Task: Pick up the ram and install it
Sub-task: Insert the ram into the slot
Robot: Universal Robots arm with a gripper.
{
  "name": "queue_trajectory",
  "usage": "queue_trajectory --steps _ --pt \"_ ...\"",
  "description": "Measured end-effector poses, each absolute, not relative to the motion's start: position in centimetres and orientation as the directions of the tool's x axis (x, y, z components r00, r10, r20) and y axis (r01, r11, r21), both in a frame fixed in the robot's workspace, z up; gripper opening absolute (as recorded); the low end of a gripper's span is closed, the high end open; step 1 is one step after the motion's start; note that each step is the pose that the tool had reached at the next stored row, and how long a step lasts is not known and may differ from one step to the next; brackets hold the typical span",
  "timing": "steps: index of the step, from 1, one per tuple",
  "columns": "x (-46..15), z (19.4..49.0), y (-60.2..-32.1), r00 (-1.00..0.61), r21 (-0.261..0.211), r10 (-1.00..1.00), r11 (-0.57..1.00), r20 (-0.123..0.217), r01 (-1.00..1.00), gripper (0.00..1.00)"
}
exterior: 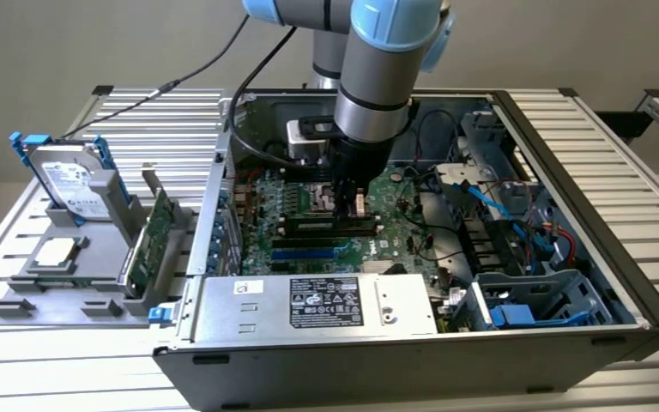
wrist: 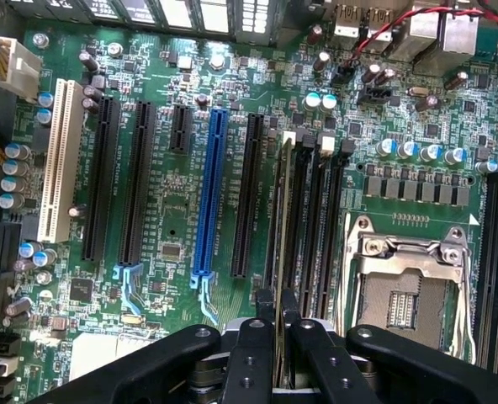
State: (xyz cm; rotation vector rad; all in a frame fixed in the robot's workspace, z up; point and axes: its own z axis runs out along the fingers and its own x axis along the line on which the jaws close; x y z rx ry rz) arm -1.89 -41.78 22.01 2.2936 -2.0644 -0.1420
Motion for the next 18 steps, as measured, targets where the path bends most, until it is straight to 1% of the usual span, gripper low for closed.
queue_trajectory --steps 10,18 --pt "-2.02 22.85 -41.78 0.105 0.102 -0.994 -0.108 -0.033 -0.989 0.15" --pt "-2.02 22.86 -41.79 0.104 0.101 -0.994 -0.107 -0.033 -0.989 0.15"
